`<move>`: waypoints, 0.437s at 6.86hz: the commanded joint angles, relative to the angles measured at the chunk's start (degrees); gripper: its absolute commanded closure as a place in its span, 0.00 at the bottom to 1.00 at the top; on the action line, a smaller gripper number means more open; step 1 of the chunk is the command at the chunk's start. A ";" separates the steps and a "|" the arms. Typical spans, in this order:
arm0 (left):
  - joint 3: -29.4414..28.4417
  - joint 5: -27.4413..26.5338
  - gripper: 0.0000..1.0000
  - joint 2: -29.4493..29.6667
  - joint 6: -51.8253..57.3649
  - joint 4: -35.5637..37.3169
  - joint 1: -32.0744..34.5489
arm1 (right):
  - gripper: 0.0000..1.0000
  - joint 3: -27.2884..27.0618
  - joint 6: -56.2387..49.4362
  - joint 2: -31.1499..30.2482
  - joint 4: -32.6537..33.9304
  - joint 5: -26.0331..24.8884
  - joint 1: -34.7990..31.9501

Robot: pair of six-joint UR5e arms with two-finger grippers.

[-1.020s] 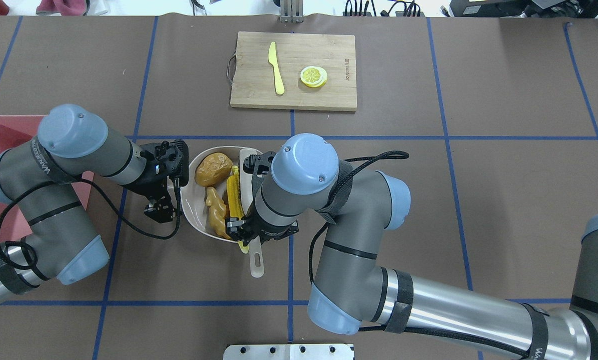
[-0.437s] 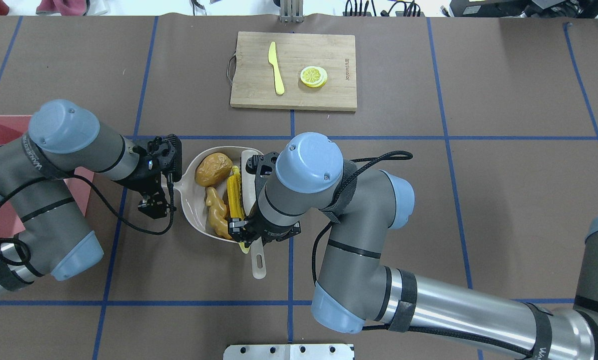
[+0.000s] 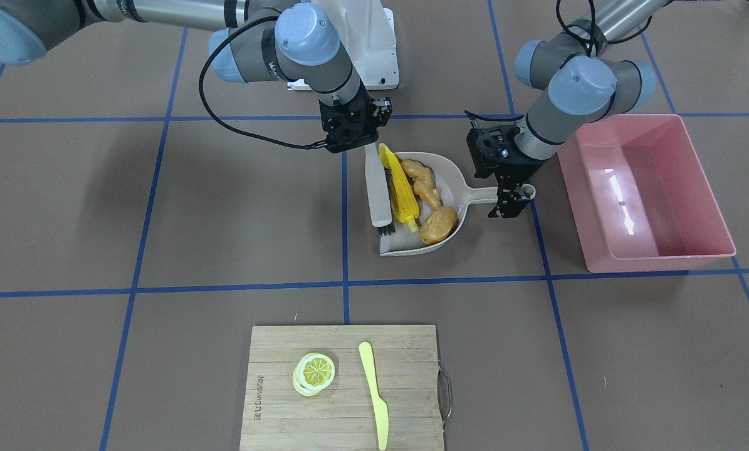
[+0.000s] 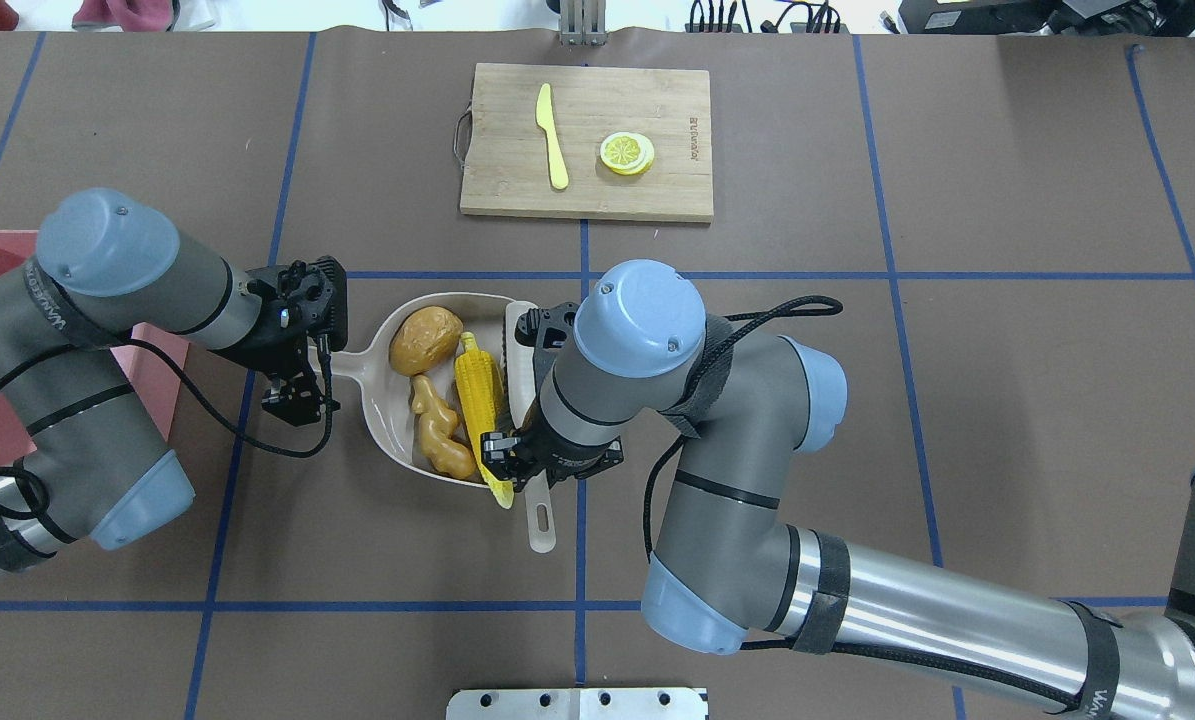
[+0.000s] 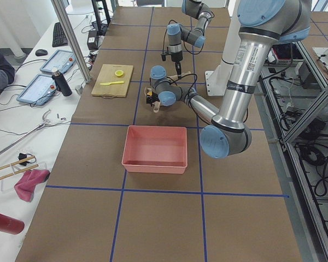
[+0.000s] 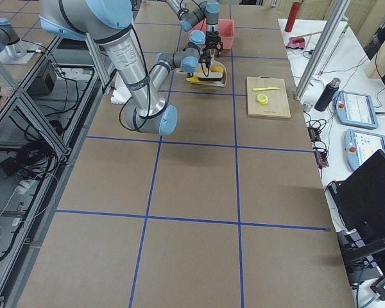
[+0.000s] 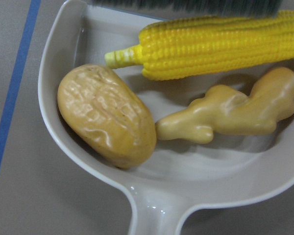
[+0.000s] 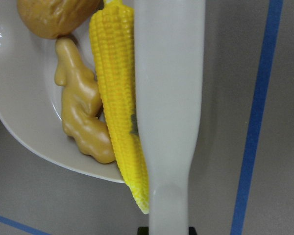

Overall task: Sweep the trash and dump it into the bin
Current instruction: 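Sweep the corn, ginger and potato into the dustpan with the right gripper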

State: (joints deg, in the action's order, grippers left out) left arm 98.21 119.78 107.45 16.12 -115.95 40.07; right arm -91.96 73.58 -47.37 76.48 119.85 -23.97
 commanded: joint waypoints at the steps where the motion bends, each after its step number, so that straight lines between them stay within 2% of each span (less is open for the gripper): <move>1: -0.83 0.01 0.03 -0.13 -0.03 -2.09 0.27 | 1.00 -0.06 -0.02 -0.79 0.25 0.21 -0.11; 2: -0.83 0.01 0.03 -0.22 -0.03 -2.09 0.27 | 1.00 -0.15 -0.19 -1.32 0.51 0.30 -0.54; 3: -0.83 0.10 0.03 -0.22 -0.03 -2.09 0.27 | 1.00 -2.15 -1.85 -1.76 4.60 1.26 -1.51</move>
State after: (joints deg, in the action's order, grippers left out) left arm 97.42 119.82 107.26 16.09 -117.93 40.31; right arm -92.56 73.05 -48.57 77.87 120.33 -24.60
